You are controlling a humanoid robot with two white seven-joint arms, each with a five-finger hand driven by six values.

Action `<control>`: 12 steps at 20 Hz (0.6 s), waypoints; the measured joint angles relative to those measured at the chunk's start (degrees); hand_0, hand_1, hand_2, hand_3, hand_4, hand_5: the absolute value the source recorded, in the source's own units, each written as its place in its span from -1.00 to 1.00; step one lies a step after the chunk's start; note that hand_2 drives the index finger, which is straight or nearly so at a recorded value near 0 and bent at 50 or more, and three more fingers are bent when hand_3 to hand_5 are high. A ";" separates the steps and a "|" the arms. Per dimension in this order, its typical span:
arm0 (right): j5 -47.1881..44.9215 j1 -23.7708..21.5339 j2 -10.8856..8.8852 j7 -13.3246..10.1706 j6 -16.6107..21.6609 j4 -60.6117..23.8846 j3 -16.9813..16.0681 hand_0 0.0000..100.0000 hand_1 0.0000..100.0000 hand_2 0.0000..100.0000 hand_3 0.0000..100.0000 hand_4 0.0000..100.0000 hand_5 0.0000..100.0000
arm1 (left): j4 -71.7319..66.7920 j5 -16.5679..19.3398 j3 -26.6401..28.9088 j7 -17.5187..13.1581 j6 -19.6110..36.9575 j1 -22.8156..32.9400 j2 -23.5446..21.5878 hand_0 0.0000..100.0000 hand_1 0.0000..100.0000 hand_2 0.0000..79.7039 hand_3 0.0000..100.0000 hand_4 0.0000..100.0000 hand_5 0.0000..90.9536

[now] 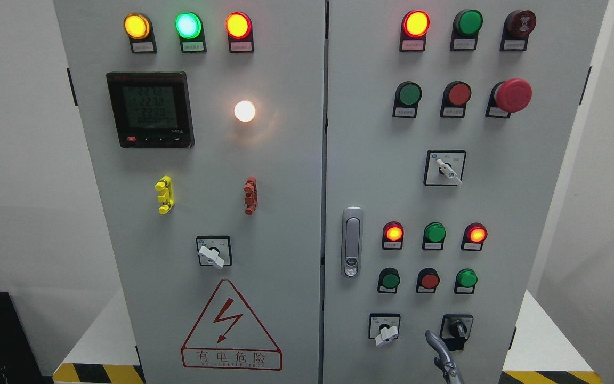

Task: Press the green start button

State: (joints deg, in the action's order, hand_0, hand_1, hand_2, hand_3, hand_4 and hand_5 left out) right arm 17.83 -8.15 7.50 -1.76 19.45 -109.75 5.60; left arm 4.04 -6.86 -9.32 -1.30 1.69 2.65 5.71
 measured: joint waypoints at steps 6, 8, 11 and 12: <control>-2.91 -0.28 0.01 0.05 -0.23 -0.36 0.76 -0.73 -0.77 -1.00 -1.00 -1.00 -1.00 | 0.00 0.00 0.00 0.00 0.00 0.00 0.00 -0.76 0.11 -1.00 -1.00 -1.00 -1.00; -3.41 -0.41 0.02 0.05 -0.24 -0.44 0.93 -0.74 -0.77 -1.00 -1.00 -1.00 -1.00 | 0.00 0.00 0.00 0.00 0.00 0.00 0.00 -0.76 0.11 -1.00 -1.00 -1.00 -1.00; -3.85 -0.53 0.03 0.07 -0.26 -0.56 1.15 -0.75 -0.77 -1.00 -1.00 -1.00 -1.00 | 0.00 0.00 0.00 0.00 0.00 0.00 0.00 -0.76 0.11 -1.00 -1.00 -1.00 -1.00; -3.94 -0.59 0.03 0.07 -0.26 -0.59 1.22 -0.76 -0.77 -1.00 -1.00 -1.00 -1.00 | 0.00 0.00 0.00 0.00 0.00 0.00 0.00 -0.76 0.11 -1.00 -1.00 -1.00 -1.00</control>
